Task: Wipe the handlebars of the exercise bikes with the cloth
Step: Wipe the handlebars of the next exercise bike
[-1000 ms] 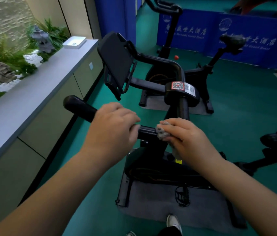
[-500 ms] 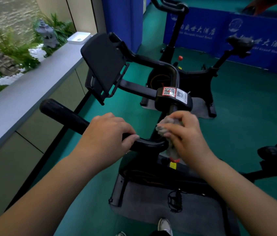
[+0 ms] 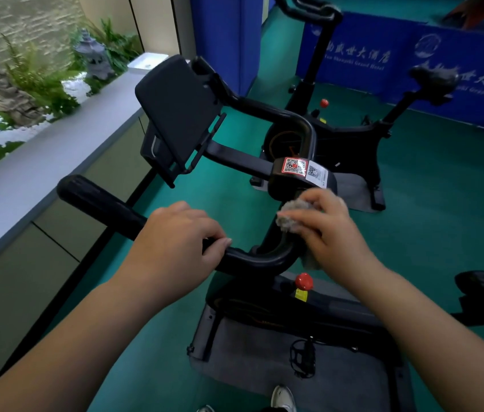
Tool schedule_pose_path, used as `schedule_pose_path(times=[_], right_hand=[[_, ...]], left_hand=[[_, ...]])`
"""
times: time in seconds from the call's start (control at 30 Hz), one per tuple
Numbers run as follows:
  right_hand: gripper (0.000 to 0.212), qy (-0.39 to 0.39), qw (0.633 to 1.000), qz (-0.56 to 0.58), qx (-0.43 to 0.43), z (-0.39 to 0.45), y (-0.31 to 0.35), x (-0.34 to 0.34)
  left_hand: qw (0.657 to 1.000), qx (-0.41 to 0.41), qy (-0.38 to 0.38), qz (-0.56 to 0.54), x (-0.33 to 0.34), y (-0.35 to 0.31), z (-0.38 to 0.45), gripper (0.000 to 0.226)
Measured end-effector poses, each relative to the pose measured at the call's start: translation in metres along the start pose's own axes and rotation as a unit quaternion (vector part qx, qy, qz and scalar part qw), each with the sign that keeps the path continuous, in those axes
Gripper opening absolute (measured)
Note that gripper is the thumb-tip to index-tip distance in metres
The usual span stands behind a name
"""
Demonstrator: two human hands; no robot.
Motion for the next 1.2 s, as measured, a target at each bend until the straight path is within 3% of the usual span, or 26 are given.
schedule_pose_path(times=[0.17,0.37,0.53,0.7,0.87,1.2], right_hand=[[0.02,0.045,0.997,-0.045,0.044,0.038,-0.001,-0.002],[0.016,0.07,0.996,-0.019,-0.046,-0.014,0.022,-0.009],[0.021,0.055,0.993,-0.075,-0.066,0.027,0.003,-0.009],[0.022,0.128,0.965,-0.209,-0.096,0.051,-0.006,-0.014],[0.02,0.193,0.956,-0.163,-0.15,0.028,0.015,-0.022],[0.026,0.208,0.924,-0.295,-0.127,0.071,0.009,-0.024]], left_hand=[[1.0,-0.007,0.009,-0.004,0.0,0.0,-0.001,0.032],[1.0,-0.013,0.009,-0.012,-0.001,0.003,-0.002,0.033],[1.0,-0.003,0.011,-0.015,-0.002,0.004,-0.002,0.031],[1.0,0.01,0.002,-0.03,0.001,0.008,-0.004,0.034],[0.999,0.015,-0.007,-0.034,0.003,0.01,-0.003,0.039],[0.999,0.029,-0.01,-0.037,0.003,0.013,-0.004,0.036]])
Point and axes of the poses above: each hand's wrist, its own z-axis towards the middle knuckle, its own x-axis out of the palm, y = z × x, the point moved 1 cm from there along z, towards the middle knuckle, and after that the axes turned 15 degrees about -z, right-handed, at the moved point
